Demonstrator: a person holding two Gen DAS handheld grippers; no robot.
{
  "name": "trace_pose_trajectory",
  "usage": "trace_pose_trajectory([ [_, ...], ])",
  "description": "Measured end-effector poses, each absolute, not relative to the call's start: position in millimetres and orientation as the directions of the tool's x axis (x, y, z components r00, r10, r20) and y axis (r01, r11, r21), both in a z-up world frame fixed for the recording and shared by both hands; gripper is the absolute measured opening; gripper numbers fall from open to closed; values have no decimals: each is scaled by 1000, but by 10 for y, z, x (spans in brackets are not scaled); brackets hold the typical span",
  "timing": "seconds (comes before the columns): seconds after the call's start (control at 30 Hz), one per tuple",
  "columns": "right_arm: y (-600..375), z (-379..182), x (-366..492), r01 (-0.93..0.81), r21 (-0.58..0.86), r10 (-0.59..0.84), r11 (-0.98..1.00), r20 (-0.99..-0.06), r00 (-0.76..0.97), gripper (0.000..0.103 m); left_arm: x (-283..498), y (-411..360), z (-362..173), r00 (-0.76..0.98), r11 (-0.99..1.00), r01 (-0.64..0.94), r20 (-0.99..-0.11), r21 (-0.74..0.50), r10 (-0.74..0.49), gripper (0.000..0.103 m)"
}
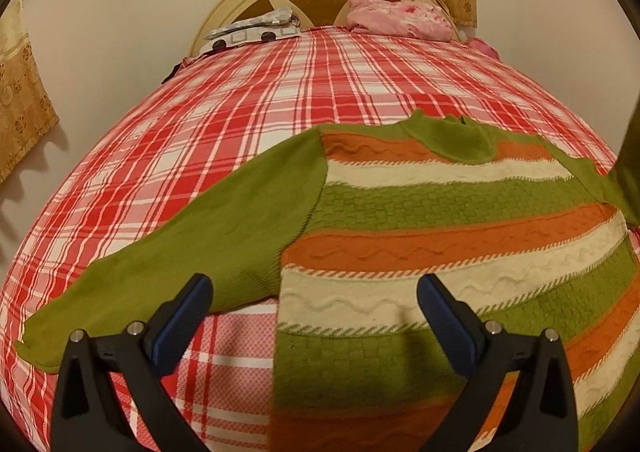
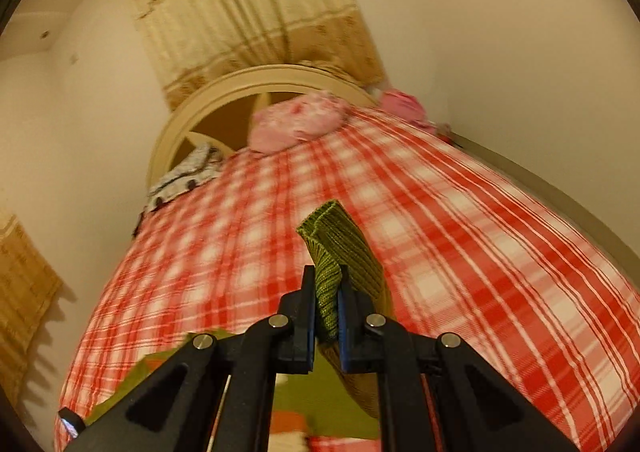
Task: Fold small clothes
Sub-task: 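Lift the held sleeve and fold it across the sweater body, then release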
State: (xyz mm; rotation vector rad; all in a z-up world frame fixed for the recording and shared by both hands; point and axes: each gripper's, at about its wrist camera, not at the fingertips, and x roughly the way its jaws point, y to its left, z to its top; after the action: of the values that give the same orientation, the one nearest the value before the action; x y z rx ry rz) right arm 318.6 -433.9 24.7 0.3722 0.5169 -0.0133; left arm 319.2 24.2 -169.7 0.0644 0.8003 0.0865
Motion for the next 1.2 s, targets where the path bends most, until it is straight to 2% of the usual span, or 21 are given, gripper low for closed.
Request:
trace_pose_trajectory([
  [0.3, -3330, 667, 3475, -73, 320, 214, 945, -433, 876, 8, 3101, 461, -1711, 695, 994, -82, -711, 73, 109, 103],
  [0.57, -2560, 631, 3654, -191, 316, 320, 929, -431, 844, 8, 3051, 717, -1675, 700, 990, -123, -702, 66, 133, 103],
  [0.93, -1161, -156, 3862, -346, 334, 477, 877, -516, 711, 8, 2944, 1087, -1795, 676, 981, -189, -720, 33, 154, 103],
  [1.2, -555, -1297, 3963, -359, 300, 464, 884, -663, 588, 8, 2864, 1272, -1863, 656, 973, -228, -733, 34, 180, 103],
])
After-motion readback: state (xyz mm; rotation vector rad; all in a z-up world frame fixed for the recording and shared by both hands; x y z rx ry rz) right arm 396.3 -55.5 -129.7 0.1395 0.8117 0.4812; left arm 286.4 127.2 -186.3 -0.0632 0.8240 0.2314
